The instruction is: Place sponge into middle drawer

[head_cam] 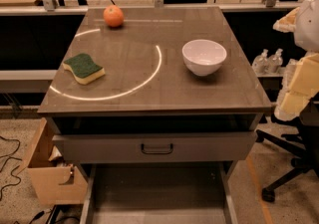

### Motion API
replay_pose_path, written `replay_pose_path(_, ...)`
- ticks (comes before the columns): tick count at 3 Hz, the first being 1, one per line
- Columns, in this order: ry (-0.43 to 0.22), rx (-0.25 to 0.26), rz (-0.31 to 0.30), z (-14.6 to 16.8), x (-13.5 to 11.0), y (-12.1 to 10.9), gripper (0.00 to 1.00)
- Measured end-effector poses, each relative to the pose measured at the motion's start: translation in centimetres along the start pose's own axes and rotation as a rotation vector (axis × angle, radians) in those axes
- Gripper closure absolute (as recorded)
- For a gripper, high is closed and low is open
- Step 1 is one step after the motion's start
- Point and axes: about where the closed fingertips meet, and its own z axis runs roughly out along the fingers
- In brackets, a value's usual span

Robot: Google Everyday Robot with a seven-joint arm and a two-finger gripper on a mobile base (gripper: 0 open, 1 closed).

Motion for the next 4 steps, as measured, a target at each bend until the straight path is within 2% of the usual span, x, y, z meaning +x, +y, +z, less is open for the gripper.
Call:
replay_pose_path(1,-0.006,0.012,0.006,0.1,-0.3,-0.1,0.0)
replay_pose_path(2,-0.043,0.05,0.038,1.0,-1.9,-0.7,0.0)
replay_pose_path(3,-0.144,0.077,0.128,3.6,-4.7,-0.8,0.0)
replay_pose_path(4,-0.292,0.072,0.2,6.5,-7.9,-0.5,0.0)
